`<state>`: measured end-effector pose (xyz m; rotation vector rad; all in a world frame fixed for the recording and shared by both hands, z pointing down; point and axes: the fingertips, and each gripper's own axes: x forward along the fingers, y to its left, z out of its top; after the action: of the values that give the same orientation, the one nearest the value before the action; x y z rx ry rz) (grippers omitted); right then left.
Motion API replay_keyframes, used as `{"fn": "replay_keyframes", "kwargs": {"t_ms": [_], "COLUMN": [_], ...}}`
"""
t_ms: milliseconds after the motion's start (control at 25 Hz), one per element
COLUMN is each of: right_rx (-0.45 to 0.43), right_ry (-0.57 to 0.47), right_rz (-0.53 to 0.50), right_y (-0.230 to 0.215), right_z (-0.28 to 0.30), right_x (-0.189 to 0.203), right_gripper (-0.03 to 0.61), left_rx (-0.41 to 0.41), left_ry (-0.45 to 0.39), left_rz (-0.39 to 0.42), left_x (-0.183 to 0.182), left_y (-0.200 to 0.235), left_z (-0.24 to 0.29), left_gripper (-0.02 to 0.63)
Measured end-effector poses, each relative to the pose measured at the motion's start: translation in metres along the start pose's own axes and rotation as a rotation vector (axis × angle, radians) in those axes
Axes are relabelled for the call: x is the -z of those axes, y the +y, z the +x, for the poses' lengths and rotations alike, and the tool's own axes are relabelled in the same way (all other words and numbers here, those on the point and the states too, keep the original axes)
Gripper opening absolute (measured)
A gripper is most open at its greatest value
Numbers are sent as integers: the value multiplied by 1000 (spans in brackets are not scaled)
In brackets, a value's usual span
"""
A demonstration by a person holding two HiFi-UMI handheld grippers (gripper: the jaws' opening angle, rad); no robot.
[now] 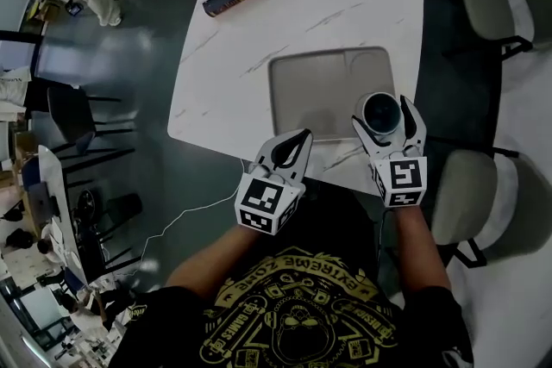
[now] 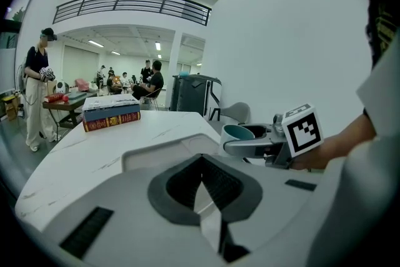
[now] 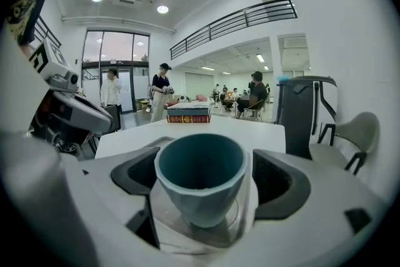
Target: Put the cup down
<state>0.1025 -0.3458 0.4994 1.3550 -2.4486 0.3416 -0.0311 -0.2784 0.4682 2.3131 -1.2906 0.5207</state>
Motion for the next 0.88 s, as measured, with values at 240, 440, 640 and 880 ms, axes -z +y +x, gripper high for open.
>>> {"fn": "replay_keyframes", "kwargs": {"t_ms": [240,440,640,880], "right_rx": [103,175,229,245], "right_ry": [-27,-46,-49,-36], "right_rz": [14,26,35,15], "right_y": [5,29,57,99], "right_z": [-24,-48,-70,-90], "right_x": [-12,-22,-23,-18], "right_gripper": [445,445,445,367], "left_rx": [48,93,142,188], "left_ry": [-56,-106,-150,-174], "left_rz": [29,46,67,71], "left_x": [-7,-13,-14,-4], "left_y": [2,4,1,1], "left_z": [-24,-48,-71,-96], "left_gripper": [0,0,0,0]}}
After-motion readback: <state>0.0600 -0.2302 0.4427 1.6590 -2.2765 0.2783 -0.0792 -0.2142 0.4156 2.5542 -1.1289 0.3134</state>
